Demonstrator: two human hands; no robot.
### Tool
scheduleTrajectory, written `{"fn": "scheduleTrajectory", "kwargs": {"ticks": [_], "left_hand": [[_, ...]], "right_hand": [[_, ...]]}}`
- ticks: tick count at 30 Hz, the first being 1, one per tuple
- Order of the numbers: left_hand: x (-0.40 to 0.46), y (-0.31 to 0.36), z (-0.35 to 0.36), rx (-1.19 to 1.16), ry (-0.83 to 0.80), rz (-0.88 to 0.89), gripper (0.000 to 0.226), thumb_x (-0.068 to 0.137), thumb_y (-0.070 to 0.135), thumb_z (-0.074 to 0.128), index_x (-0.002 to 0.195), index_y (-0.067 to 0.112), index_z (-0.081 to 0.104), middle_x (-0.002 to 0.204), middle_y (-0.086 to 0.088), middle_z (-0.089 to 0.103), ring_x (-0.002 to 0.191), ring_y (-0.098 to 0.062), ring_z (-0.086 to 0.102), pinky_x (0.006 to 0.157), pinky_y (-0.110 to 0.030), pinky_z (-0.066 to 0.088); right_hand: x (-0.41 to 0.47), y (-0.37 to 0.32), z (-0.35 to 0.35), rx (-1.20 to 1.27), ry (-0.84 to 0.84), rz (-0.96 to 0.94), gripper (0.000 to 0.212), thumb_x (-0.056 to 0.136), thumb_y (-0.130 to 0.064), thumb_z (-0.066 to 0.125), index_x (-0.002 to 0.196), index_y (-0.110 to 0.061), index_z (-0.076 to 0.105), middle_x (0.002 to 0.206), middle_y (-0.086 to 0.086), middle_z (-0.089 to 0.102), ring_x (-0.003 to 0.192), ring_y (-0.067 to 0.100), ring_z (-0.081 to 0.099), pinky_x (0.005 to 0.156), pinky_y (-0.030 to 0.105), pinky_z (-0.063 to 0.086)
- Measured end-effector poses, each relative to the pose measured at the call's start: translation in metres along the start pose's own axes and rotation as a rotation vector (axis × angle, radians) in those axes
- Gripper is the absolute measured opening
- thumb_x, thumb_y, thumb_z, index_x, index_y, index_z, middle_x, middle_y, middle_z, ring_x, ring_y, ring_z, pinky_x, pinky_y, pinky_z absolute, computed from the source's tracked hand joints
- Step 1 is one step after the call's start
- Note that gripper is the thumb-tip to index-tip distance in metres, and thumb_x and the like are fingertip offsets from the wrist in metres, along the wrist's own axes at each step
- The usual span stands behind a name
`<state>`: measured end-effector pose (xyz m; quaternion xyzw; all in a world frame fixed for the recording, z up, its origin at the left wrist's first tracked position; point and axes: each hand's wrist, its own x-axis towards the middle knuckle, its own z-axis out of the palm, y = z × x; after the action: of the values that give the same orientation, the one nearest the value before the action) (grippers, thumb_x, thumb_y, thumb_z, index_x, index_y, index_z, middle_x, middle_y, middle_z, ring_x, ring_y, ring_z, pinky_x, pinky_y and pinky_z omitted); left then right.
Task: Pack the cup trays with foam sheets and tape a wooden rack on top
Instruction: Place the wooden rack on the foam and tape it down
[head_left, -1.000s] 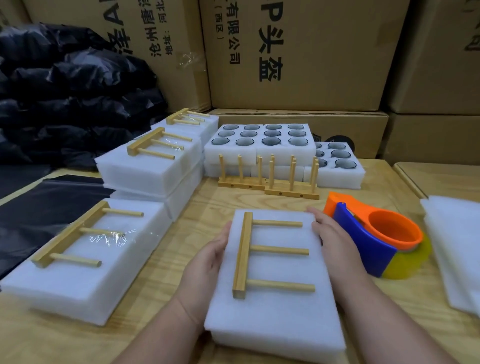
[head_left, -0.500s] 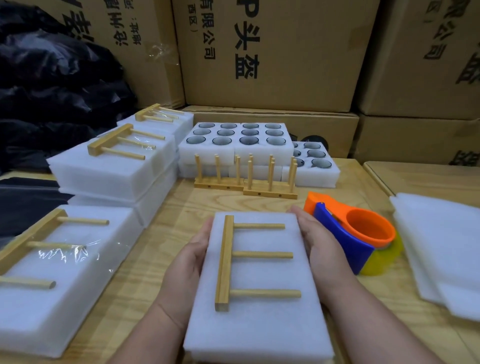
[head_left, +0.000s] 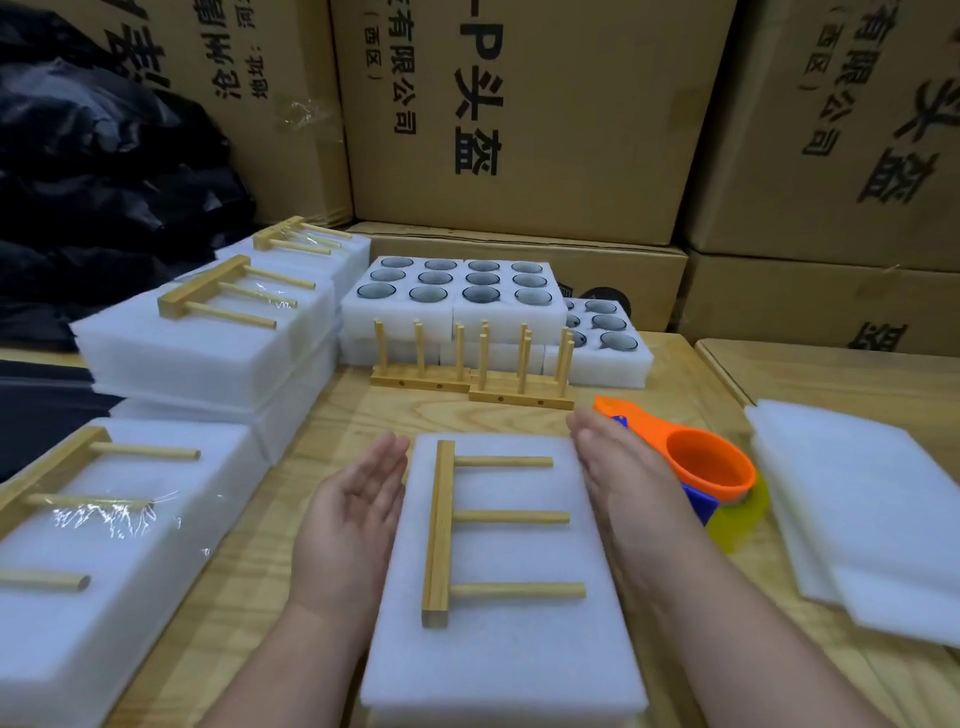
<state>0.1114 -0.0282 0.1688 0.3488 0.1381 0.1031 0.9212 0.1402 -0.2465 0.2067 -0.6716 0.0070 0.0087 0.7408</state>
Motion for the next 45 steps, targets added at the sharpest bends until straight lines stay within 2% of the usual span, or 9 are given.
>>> {"fn": "scheduleTrajectory", "kwargs": {"ticks": [7, 11, 16, 19, 23, 25, 30, 35, 45], "left_hand": [[0.019, 0.004, 0.005, -0.084, 0.031, 0.053, 0.039, 0.105, 0.027, 0.033, 0.111, 0.007, 0.066, 0.108, -0.014, 0.076, 0.123, -0.03, 0.064, 0.1, -0.039, 0.051], [0.031, 0.003, 0.007, -0.099, 0.024, 0.067, 0.039, 0.104, 0.031, 0.034, 0.109, 0.009, 0.066, 0.105, -0.015, 0.077, 0.121, -0.032, 0.065, 0.099, -0.043, 0.052], [0.045, 0.009, 0.008, -0.158, 0.033, 0.051, 0.038, 0.104, 0.037, 0.036, 0.111, 0.013, 0.065, 0.103, -0.013, 0.078, 0.114, -0.032, 0.07, 0.082, -0.044, 0.057], [0.052, 0.008, 0.006, -0.185, 0.019, 0.034, 0.038, 0.102, 0.039, 0.039, 0.113, 0.014, 0.065, 0.104, -0.014, 0.077, 0.112, -0.034, 0.071, 0.082, -0.046, 0.058], [0.053, 0.005, 0.008, -0.065, -0.062, 0.011, 0.037, 0.102, 0.037, 0.041, 0.115, 0.014, 0.066, 0.108, -0.015, 0.075, 0.121, -0.037, 0.066, 0.099, -0.048, 0.052], [0.049, 0.009, 0.016, 0.026, -0.111, 0.06, 0.036, 0.104, 0.035, 0.039, 0.116, 0.014, 0.065, 0.109, -0.013, 0.074, 0.126, -0.035, 0.063, 0.105, -0.047, 0.048], [0.021, 0.045, 0.06, 0.438, -0.248, 0.418, 0.031, 0.092, 0.042, 0.058, 0.117, 0.025, 0.067, 0.111, 0.001, 0.077, 0.116, -0.016, 0.068, 0.103, -0.032, 0.046], [-0.015, 0.033, 0.094, 0.993, -0.66, 0.492, 0.089, 0.064, 0.06, 0.081, 0.141, 0.059, 0.036, 0.146, 0.031, 0.049, 0.136, 0.009, 0.046, 0.113, -0.027, 0.041], [-0.023, 0.044, 0.103, 1.108, -0.593, 0.541, 0.124, 0.045, 0.061, 0.091, 0.153, 0.054, 0.03, 0.142, 0.038, 0.048, 0.133, 0.01, 0.048, 0.113, -0.036, 0.044]], "right_hand": [[-0.001, -0.055, -0.033, -0.29, 0.213, -0.318, 0.015, 0.086, -0.037, 0.067, 0.098, -0.031, 0.075, 0.097, -0.015, 0.077, 0.095, -0.003, 0.07, 0.082, 0.022, 0.05], [0.005, -0.052, -0.049, -0.899, 0.3, -0.103, 0.032, 0.088, -0.044, 0.068, 0.109, -0.021, 0.068, 0.101, -0.009, 0.07, 0.098, 0.016, 0.065, 0.077, 0.033, 0.052], [0.01, -0.026, -0.049, -1.463, 0.212, 0.102, 0.038, 0.084, -0.057, 0.062, 0.079, -0.022, 0.05, 0.074, -0.006, 0.059, 0.069, 0.015, 0.053, 0.067, 0.034, 0.038], [0.013, -0.024, -0.056, -1.518, 0.257, 0.071, 0.036, 0.086, -0.059, 0.059, 0.078, -0.026, 0.047, 0.076, -0.007, 0.057, 0.076, 0.021, 0.056, 0.074, 0.035, 0.035], [0.008, -0.05, -0.068, -0.882, 0.351, 0.017, 0.037, 0.083, -0.052, 0.073, 0.08, -0.015, 0.068, 0.078, 0.006, 0.071, 0.072, 0.023, 0.065, 0.065, 0.034, 0.049], [0.005, -0.064, -0.068, -0.369, 0.317, -0.037, 0.04, 0.076, -0.047, 0.08, 0.091, -0.011, 0.074, 0.091, 0.007, 0.078, 0.086, 0.024, 0.072, 0.085, 0.041, 0.056], [0.001, -0.076, -0.033, 0.529, -0.072, -0.115, 0.038, 0.092, -0.034, 0.061, 0.121, -0.014, 0.076, 0.126, 0.006, 0.073, 0.118, 0.023, 0.069, 0.1, 0.043, 0.055], [-0.004, -0.065, 0.009, 0.817, -0.308, -0.029, 0.05, 0.099, -0.036, 0.049, 0.141, -0.012, 0.059, 0.139, 0.012, 0.064, 0.129, 0.031, 0.061, 0.102, 0.049, 0.049], [-0.009, -0.06, 0.014, 0.897, -0.437, 0.007, 0.053, 0.095, -0.037, 0.053, 0.14, -0.009, 0.061, 0.142, 0.015, 0.061, 0.132, 0.032, 0.058, 0.088, 0.045, 0.059]]}}
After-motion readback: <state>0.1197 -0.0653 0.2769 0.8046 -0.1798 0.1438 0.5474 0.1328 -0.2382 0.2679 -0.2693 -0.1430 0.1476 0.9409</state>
